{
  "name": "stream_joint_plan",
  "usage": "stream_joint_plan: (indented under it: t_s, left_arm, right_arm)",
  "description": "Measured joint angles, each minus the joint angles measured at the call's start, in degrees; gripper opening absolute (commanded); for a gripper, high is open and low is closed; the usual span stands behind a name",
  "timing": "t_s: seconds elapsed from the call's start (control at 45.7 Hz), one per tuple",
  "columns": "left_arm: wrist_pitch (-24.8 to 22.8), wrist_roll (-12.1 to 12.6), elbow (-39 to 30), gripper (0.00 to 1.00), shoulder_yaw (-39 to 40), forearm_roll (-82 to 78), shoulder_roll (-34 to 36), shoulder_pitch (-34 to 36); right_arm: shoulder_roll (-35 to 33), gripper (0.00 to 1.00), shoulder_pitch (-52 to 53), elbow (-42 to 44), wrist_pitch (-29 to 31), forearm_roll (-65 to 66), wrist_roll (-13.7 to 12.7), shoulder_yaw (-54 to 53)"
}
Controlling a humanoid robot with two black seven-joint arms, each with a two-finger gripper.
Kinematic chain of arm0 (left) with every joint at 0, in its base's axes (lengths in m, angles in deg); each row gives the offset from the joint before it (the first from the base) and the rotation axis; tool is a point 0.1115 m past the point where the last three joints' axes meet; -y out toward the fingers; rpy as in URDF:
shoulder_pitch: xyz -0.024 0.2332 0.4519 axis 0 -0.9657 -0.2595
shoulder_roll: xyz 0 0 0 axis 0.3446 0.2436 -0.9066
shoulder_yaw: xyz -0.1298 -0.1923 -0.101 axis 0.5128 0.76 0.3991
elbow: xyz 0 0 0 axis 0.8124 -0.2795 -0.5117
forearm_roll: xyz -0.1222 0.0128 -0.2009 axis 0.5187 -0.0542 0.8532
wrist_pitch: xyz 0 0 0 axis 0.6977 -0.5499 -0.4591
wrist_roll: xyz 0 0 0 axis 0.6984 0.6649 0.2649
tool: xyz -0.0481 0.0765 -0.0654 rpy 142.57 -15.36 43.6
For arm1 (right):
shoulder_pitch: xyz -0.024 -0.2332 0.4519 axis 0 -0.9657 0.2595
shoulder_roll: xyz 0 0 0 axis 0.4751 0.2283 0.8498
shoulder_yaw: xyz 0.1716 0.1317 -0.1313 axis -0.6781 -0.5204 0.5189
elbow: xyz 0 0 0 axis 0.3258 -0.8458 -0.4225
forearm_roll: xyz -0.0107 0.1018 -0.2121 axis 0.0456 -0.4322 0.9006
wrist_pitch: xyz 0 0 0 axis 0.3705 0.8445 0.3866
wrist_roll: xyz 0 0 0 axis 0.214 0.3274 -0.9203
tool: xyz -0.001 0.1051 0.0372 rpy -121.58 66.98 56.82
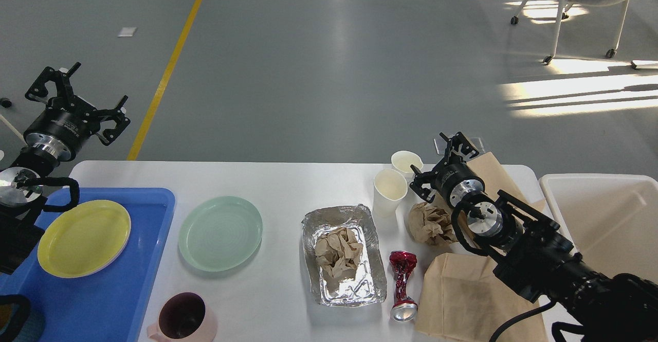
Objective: Tidy desktop
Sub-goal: 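Raise the left gripper and move it over the pink mug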
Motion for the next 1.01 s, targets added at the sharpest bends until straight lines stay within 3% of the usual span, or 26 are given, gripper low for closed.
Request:
stream_joint_plan:
  t_s: [0.372,0.7,1.007]
  left_arm:
    - [0.01,0.16,-0.05,0.97,-0.65,-0.17,-0.67,-0.78]
    - [2.42,1.23,-1.08,0.97,-1.60,-0.92,-1.34,2.52]
    - [-0.29,1.82,-12.43,0.97,-23.07,-1.55,8.60,8.50]
  right_arm:
    - [0.00,1.00,-0.01,0.00,0.01,-0.01,0.02,0.00]
    - [0.00,1.00,-0.01,0.00,0.01,-0.03,0.02,0.00]
    - [0.00,1.00,-0.01,0.00,0.01,-0.02,0.02,0.00]
